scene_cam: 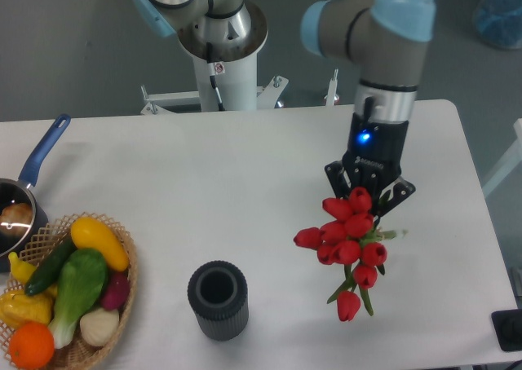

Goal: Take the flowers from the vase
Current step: 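Carry the tulip bouquet away from the vase and lower it slightly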

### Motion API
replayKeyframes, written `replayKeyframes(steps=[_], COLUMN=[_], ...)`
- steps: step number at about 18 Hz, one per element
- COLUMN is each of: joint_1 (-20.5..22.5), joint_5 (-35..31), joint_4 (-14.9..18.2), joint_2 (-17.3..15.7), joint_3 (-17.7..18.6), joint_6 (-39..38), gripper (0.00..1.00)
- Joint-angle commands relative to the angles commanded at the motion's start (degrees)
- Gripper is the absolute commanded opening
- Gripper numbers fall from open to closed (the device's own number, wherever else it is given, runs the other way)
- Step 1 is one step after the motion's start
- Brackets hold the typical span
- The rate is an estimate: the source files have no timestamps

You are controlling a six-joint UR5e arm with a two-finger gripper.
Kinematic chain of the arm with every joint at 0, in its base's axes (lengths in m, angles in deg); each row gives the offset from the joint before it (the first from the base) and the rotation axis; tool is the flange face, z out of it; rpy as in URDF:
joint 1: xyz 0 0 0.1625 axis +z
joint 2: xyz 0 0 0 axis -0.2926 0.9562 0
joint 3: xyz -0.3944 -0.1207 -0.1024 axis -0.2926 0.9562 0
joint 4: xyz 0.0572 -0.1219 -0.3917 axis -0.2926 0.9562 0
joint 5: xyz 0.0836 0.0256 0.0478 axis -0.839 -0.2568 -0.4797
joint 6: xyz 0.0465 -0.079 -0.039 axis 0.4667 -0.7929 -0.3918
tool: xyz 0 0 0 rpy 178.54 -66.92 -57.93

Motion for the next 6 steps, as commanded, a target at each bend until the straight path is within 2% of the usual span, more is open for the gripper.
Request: replayKeyframes(steps=[4, 6], joint_1=[-0.2, -0.8], joint_5=[-1.2, -5.4], joint_4=[5.5, 7.3], joint_2=[-0.2, -0.3], joint_3=[-1.8, -1.4], joint_6=[0.3, 0.6], gripper=[0.0, 0.0])
